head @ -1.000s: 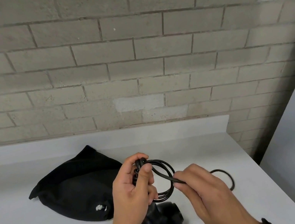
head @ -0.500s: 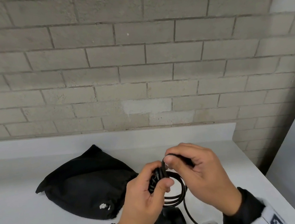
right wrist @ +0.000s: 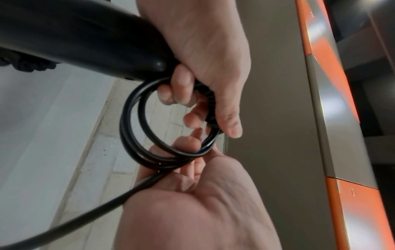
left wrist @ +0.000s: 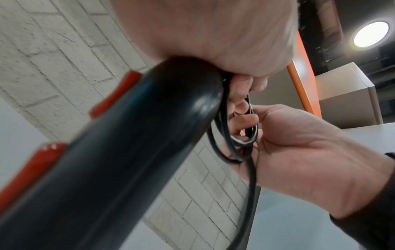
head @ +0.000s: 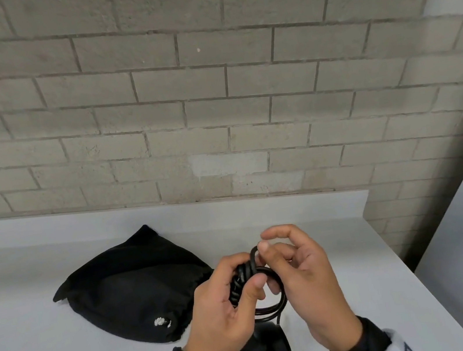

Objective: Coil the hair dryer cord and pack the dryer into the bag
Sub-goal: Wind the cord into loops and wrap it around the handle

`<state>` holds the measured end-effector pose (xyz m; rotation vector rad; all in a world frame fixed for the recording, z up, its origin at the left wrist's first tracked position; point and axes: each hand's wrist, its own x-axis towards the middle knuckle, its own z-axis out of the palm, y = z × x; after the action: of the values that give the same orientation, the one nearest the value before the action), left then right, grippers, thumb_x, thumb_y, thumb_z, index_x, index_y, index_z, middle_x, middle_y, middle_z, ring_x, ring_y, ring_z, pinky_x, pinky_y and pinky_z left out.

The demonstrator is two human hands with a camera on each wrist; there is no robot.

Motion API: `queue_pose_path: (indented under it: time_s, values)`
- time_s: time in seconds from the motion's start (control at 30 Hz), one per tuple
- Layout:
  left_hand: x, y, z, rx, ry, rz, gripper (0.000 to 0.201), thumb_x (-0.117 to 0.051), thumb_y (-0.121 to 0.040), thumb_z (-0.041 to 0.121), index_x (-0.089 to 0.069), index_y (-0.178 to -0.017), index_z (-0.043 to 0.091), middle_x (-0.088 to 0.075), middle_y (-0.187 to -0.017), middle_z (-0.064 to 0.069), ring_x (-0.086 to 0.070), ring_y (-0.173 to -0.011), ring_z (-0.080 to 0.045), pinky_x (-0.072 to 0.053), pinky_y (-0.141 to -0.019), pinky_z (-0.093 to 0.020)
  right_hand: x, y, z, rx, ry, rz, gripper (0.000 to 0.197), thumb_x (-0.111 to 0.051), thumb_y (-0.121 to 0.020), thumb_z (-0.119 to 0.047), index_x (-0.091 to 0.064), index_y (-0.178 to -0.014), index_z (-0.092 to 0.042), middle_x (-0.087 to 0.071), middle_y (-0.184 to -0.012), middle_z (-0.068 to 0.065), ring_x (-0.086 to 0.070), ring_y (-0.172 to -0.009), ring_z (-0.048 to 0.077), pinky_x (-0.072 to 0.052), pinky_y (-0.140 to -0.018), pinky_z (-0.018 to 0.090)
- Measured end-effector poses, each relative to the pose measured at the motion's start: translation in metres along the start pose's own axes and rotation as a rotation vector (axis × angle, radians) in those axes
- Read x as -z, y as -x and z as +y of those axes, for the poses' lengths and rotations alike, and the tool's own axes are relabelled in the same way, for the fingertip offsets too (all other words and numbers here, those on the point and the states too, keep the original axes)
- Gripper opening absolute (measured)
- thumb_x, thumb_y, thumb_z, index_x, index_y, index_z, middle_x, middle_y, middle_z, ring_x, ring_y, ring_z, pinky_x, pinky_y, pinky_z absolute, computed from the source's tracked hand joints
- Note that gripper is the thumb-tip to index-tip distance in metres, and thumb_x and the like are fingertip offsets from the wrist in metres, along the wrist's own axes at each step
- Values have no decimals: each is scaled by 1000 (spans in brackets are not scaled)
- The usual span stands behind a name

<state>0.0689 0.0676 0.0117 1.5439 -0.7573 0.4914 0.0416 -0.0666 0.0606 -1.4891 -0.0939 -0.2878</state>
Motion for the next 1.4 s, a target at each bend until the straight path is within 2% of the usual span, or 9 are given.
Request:
queue_pose_path:
  time_s: [0.2, 0.67, 0.77, 0.9, 1.03, 1.13, 1.2, 1.3, 1.4]
  values:
    - [0, 4, -3, 2, -56, 83, 35, -52, -96, 56, -57, -114, 27, -70, -79, 10, -61, -57, 2, -47, -56, -11, 5, 0, 0, -46, -16, 29, 14, -67, -89, -17, -68, -83, -5, -70, -70, 13, -49, -50, 22, -47, -53, 26]
    - [-1, 8, -2, -60, -141, 85, 35, -43, -102, 51, -53, -121, 24, -67, -77, 11, -59, -58, 9, -47, -55, -9, 11, 1, -7, -101, 138, -66, 25, -71, -87, -24, -68, -70, -5, -67, -56, 10, -53, -45, 19, -44, -50, 24]
    - [-2, 7, 0, -44, -151, 103, 36, -42, -102, 52, -53, -119, 23, -64, -72, 17, -58, -57, 10, -46, -54, -8, 16, 6, -6, -13, 187, -148, 27, -67, -89, -31, -70, -75, -9, -67, -60, 5, -59, -52, 17, -47, -58, 24]
    - [0, 3, 2, -39, -177, 117, 37, -42, -101, 53, -54, -117, 22, -61, -73, 20, -59, -54, 3, -46, -50, -10, 22, 13, 3, 17, 216, -260, 17, -77, -80, -23, -74, -97, -21, -72, -93, 3, -70, -76, 23, -58, -76, 36]
    - [-1, 5, 3, -33, -191, 99, 31, -42, -101, 55, -54, -121, 34, -59, -69, 17, -56, -51, 3, -43, -49, -8, 26, 12, 4, 75, 285, -255, 18, -72, -87, -10, -76, -92, -26, -74, -85, -2, -71, -80, 18, -57, -78, 31]
    - [-2, 8, 2, -22, -200, 65, 32, -43, -100, 56, -47, -131, 50, -59, -65, 9, -58, -48, -4, -50, -46, -23, 27, 9, 3, 128, 323, -252, 22, -70, -88, -8, -77, -92, -28, -75, -85, -5, -71, -85, 17, -55, -80, 28]
    - [-2, 9, 4, 39, -183, 27, 40, -44, -98, 58, -45, -136, 44, -62, -60, 11, -62, -50, -5, -54, -51, -27, 28, 7, 3, 178, 350, -220, 24, -71, -87, -7, -76, -92, -30, -74, -84, -7, -69, -84, 17, -52, -76, 23]
    - [0, 10, 14, 129, -165, -13, 52, -44, -95, 63, -45, -137, 32, -68, -63, 13, -69, -59, -6, -54, -62, -17, 30, 5, 5, 250, 406, -170, 25, -71, -86, -6, -76, -93, -30, -72, -84, -9, -67, -83, 18, -51, -75, 22]
    - [4, 5, 22, 205, -128, -64, 38, -49, -92, 59, -56, -121, 36, -73, -76, 12, -73, -73, -7, -56, -71, -22, 30, 4, 6, 312, 447, -113, 28, -71, -86, -5, -76, -93, -31, -71, -83, -12, -67, -85, 16, -49, -74, 18]
